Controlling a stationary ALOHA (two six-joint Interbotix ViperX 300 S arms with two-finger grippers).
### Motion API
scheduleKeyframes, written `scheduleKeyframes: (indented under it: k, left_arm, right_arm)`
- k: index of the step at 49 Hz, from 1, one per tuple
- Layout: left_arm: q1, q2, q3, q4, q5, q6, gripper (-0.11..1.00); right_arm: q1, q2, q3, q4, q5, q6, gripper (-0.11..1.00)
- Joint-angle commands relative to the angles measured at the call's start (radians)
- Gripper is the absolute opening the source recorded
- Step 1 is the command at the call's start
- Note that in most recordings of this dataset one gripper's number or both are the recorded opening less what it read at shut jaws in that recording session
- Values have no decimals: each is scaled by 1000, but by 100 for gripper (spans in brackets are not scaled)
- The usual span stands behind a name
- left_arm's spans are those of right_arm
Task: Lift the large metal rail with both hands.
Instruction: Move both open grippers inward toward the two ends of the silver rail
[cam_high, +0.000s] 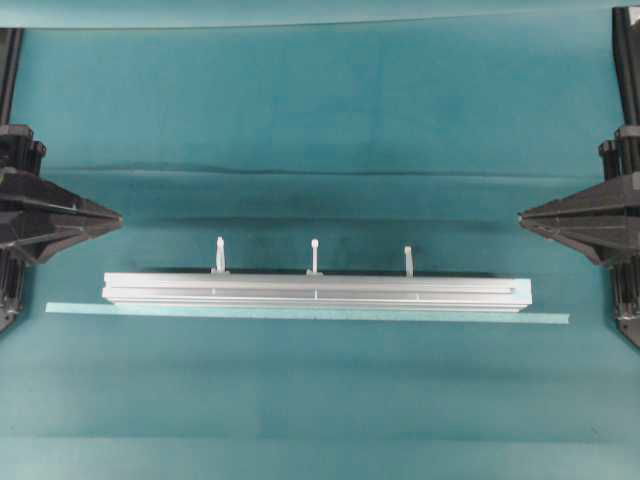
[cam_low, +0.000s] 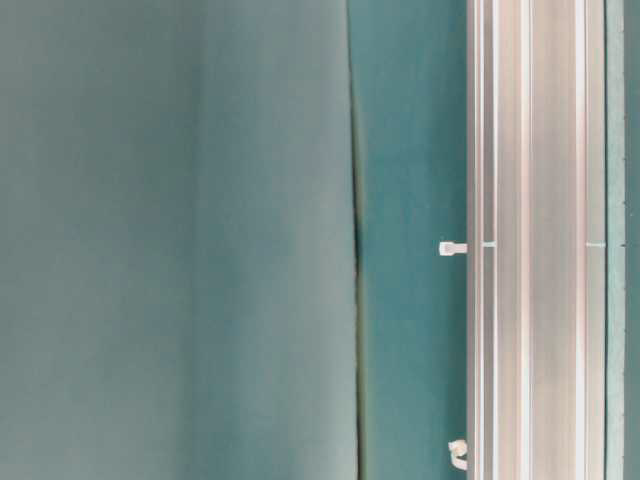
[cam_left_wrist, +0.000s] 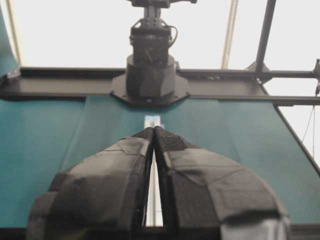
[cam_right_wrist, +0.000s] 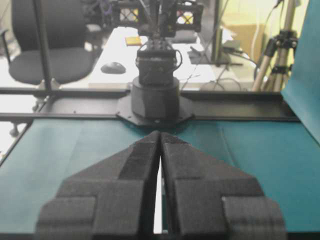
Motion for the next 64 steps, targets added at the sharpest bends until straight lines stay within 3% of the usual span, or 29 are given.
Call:
scheduleKeyframes:
  k: [1, 5, 9, 25, 32, 45, 57, 64]
  left_arm:
    - [-15, -5, -66, 6, 18, -29, 14]
    - [-18, 14, -103, 12, 58, -44, 7]
    - [-28, 44, -137, 12, 115, -54, -1]
    - [-57, 186, -307, 12, 405, -52, -2]
    - [-61, 210, -402, 12, 554, -54, -2]
    - [-60, 276, -505, 12, 859, -57, -2]
    - [-54, 344, -535, 12, 946, -74, -2]
    - [-35, 385, -554, 12, 1011, -110, -2]
  right_arm:
    - [14, 2, -23, 12, -5, 9, 11]
    - [18, 3, -44, 48, 41, 21, 4]
    - [17, 3, -57, 52, 112, 44, 0]
    - [18, 26, -179, 58, 443, 221, 0]
    - [31, 28, -225, 58, 595, 264, 0]
    - [43, 92, -307, 60, 828, 288, 0]
    - [52, 233, -407, 57, 1039, 287, 0]
    - [52, 322, -442, 28, 1124, 285, 0]
